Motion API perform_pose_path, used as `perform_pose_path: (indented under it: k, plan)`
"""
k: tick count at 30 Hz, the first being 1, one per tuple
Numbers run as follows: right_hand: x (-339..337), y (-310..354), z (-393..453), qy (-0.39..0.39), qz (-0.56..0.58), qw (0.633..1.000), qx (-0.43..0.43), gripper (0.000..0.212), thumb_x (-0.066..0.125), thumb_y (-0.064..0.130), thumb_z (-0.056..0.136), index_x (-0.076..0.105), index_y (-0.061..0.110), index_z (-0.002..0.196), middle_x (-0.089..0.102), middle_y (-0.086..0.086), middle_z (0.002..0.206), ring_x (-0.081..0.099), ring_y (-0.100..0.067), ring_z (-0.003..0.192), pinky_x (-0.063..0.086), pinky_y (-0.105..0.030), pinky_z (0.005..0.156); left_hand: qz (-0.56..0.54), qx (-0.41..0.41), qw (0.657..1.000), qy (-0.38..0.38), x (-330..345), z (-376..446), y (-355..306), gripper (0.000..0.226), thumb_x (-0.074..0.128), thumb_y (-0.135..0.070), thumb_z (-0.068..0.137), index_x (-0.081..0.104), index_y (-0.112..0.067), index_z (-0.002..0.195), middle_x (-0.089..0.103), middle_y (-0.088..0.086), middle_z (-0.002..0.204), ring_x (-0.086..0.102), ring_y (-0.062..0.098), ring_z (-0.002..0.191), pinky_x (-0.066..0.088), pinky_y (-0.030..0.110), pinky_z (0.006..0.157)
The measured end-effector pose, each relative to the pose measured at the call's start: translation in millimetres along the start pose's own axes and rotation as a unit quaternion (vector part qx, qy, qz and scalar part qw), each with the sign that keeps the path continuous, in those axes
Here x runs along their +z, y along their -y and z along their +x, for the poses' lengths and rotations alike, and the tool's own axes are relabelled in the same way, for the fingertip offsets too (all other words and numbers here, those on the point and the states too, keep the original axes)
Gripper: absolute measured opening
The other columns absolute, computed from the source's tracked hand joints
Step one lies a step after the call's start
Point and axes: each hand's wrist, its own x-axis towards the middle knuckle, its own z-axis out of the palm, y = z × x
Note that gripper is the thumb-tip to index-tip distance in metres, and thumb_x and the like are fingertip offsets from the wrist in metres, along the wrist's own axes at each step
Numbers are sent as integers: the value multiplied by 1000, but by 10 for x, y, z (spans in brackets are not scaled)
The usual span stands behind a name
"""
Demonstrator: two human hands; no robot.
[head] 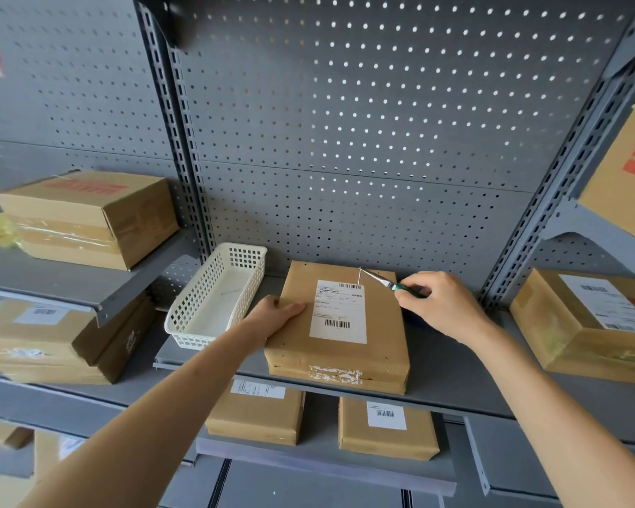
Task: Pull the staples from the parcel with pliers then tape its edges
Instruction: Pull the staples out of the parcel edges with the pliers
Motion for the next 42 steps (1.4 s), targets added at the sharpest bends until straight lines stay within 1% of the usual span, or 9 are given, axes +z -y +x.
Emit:
perform_pose_path:
  k: [3,7,11,16,24,27,33,38,42]
  plan:
    - [24,72,153,4,-8,1000,-6,37,54,60,81,76,31,89,74,14,87,68,-12,84,60,-42,75,-31,4,999,-14,-14,-47,105,70,72,-50,89,47,-14,143,64,5,117,65,15,90,50,25,62]
    - [91,186,353,10,-5,1000,-17,41,53,62,83,74,27,85,74,10,81,68,-15,81,58,-42,72,-100,22,995,-8,-38,-65,207,57,73,-43,90,53,-18,138,65,5,125,66,20,102,54,29,74]
    - [181,299,550,15,15,999,-35,43,52,65,80,74,28,80,72,10,75,67,-15,76,57,-44,70,-155,36,987,-2,-45,-106,288,41,70,-33,95,59,-18,131,69,5,119,68,21,102,56,28,76]
    - [303,445,766,19,23,999,-42,40,54,62,81,69,25,75,64,6,64,59,-18,65,42,-32,61,-214,41,976,10,-29,-107,396,37,73,-33,92,63,-19,125,72,10,118,72,28,105,60,44,94]
    - [558,737,1093,35,29,998,-46,38,58,60,82,70,24,77,64,2,65,52,-14,60,40,-30,62,-252,31,967,24,-20,-64,459,41,78,-36,87,65,-19,122,73,11,117,73,28,103,60,44,93]
    - [656,847,1197,45,24,998,-46,36,60,58,83,71,25,76,62,7,61,54,-15,61,42,-30,63,-247,32,968,27,-21,-36,477,47,81,-40,82,66,-21,122,74,10,116,74,27,103,60,44,93]
    - [841,1075,1361,65,-4,996,-59,34,63,55,86,76,24,86,72,6,75,68,-20,79,55,-35,74,-218,48,975,10,-26,-38,471,39,75,-41,89,65,-24,123,74,1,114,74,17,99,60,28,83]
    - [1006,1224,1477,88,-19,993,-70,28,63,56,88,76,32,84,74,15,78,68,-13,80,53,-32,75,-133,74,988,2,-57,-6,473,49,70,-55,87,64,-29,128,71,-9,115,72,9,100,59,28,90]
    - [1131,1339,1551,86,-38,992,-84,28,62,61,84,75,36,85,72,18,79,66,-10,78,45,-27,65,-106,73,992,4,-73,18,472,60,67,-64,80,62,-31,130,70,-10,119,70,10,104,58,34,96]
